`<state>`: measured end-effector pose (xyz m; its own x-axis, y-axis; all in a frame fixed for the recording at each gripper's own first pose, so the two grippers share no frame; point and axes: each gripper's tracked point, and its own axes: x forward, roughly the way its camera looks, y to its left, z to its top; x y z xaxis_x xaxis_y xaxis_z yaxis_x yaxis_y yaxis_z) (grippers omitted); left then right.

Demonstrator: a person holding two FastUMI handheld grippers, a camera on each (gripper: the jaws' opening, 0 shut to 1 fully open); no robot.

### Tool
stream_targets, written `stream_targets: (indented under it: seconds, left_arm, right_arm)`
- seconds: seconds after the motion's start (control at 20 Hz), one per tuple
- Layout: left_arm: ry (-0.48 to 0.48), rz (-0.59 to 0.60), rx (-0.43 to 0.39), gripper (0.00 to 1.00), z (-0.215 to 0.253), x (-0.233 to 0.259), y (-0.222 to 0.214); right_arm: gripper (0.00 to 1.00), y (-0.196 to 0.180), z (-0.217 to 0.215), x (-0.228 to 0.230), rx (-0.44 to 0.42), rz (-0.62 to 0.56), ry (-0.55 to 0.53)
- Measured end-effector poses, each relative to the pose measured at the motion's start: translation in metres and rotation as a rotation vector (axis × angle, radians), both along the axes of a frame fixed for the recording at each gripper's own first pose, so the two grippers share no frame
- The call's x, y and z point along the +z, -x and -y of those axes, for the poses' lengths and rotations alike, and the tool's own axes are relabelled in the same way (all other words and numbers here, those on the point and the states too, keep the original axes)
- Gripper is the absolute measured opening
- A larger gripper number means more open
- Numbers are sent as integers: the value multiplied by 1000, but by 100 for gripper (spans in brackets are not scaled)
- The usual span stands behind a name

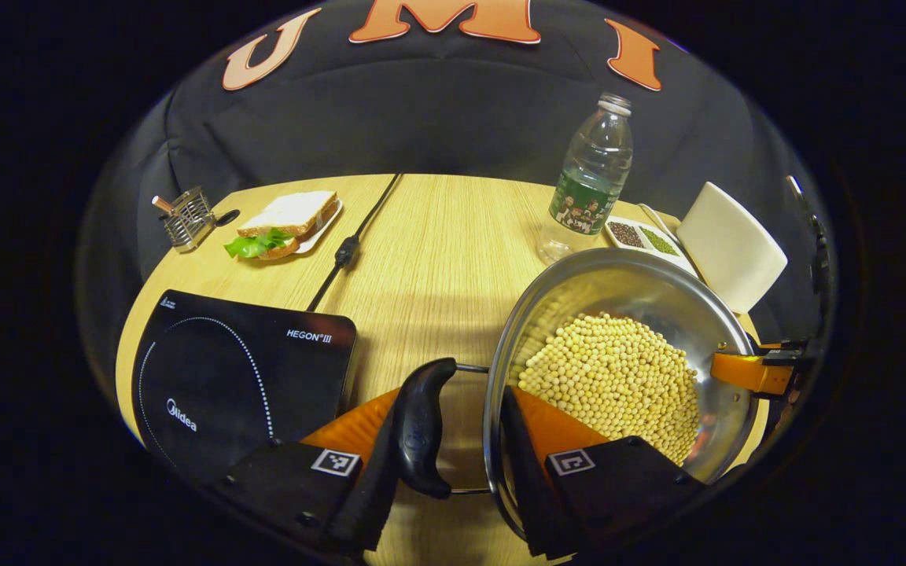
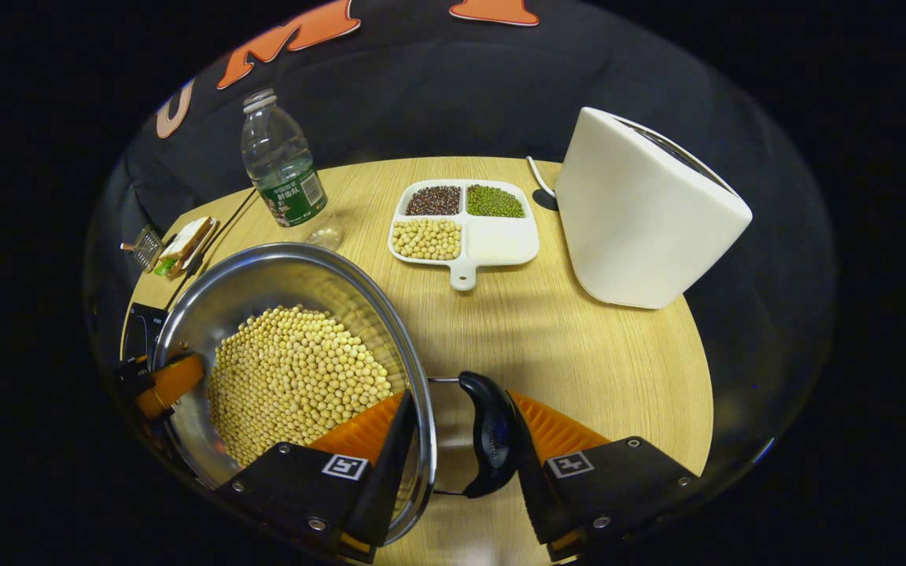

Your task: First push the handle of the pot to place it horizontally, then grasp the pot with both hands and set it on the induction cooktop.

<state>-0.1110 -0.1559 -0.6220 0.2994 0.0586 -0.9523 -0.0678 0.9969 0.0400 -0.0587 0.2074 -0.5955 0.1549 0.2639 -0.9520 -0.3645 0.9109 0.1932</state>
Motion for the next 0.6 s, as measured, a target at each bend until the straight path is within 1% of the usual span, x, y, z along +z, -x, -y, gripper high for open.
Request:
stream_targets:
  seconds: [0.05, 0.1, 0.2, 0.4, 0.55, 0.6]
  left_arm:
    - [-13, 12, 0, 72, 0, 5, -2]
    - [-30, 26, -10, 72, -2, 11, -3]
    - [-33, 40, 0, 70, -8, 22, 0]
    - [-31, 79, 25, 70, -24, 45, -4]
    - [-30, 123, 45, 70, -41, 71, -11]
    - [-31, 140, 51, 70, -49, 81, -13]
  right_arm:
    - [65, 6, 0, -3, -1, -32, -1]
    - [64, 10, -2, -6, -5, -53, -9]
    - [61, 14, -4, -8, -12, -68, -18]
    - [60, 6, 2, 3, -13, 2, -30]
    - [60, 9, 2, 0, -15, 47, -60]
    - [58, 10, 0, -3, -14, 62, -75]
